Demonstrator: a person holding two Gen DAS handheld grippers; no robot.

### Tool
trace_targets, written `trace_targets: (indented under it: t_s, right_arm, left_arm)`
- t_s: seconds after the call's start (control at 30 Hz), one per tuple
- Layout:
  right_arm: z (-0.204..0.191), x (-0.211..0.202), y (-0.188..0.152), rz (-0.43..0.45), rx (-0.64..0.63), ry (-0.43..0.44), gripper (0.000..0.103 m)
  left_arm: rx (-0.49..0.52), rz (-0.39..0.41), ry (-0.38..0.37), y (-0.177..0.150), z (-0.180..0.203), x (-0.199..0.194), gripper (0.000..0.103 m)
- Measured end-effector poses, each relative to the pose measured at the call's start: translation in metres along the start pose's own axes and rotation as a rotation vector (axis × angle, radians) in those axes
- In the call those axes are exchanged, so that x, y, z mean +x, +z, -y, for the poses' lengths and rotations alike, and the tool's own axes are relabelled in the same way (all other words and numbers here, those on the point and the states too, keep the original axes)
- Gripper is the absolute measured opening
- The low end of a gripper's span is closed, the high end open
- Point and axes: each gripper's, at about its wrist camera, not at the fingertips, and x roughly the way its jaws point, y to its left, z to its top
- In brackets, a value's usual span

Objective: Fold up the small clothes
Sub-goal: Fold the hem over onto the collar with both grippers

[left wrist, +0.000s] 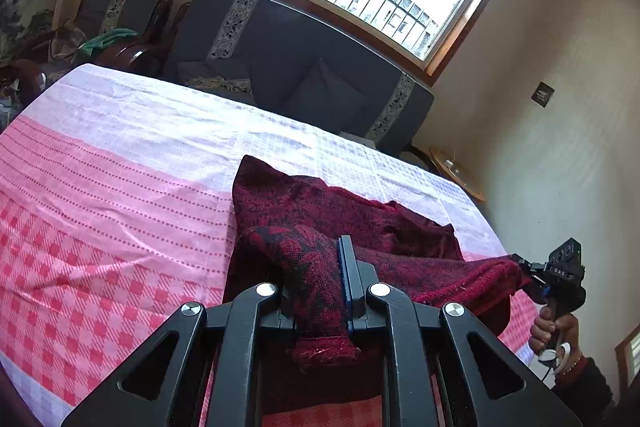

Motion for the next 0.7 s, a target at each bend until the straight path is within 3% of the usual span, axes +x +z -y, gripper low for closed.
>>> trace_targets:
  t_s: [0.23,0.7]
  right_arm:
    - [0.015,0.034,0.023,-0.015,0.028,-0.022,0.008]
    - [0.054,0.082,0.059,-0.023,0.106,-0.036,0.008]
  left_arm:
    - [0.025,-0.014,0.048,0.020,-0.007,0.039,0.015]
    - [0.010,-0.047,0.069,0.052,-0.027,0.109,0.015]
